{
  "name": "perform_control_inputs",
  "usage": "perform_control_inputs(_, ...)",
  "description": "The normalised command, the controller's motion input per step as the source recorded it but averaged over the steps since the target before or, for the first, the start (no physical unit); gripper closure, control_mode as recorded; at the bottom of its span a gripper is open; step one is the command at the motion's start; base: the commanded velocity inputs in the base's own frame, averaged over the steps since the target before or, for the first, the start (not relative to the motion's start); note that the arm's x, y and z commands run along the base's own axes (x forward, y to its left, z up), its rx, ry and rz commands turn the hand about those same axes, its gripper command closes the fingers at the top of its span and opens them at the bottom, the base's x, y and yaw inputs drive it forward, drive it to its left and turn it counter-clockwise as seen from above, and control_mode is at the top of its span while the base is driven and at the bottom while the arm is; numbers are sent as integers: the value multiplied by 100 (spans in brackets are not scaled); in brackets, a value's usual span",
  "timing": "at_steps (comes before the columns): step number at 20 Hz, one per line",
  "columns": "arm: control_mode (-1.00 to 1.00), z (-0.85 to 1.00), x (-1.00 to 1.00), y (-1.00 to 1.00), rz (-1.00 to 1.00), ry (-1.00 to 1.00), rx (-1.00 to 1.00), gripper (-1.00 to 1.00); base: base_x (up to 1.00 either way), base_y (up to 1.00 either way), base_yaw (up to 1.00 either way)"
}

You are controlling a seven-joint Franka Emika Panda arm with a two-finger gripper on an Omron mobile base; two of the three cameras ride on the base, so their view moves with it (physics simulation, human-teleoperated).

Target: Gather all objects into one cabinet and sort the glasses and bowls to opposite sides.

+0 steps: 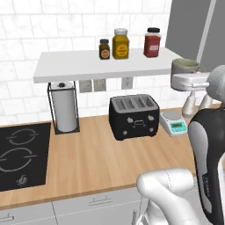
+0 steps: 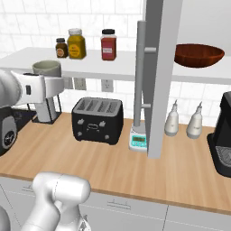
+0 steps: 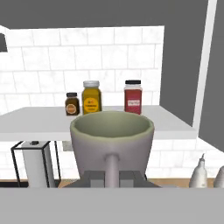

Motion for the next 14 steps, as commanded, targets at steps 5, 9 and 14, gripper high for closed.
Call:
perform_control_inputs(5,-100,0,-76,-1,0,7,0,100,0,0,0)
perform_control_inputs(9,-100,-1,-52,-1,0,15,0,100,0,0,0)
perform_control_inputs(14,-100,-12,-20,0,0,11,0,100,0,0,0)
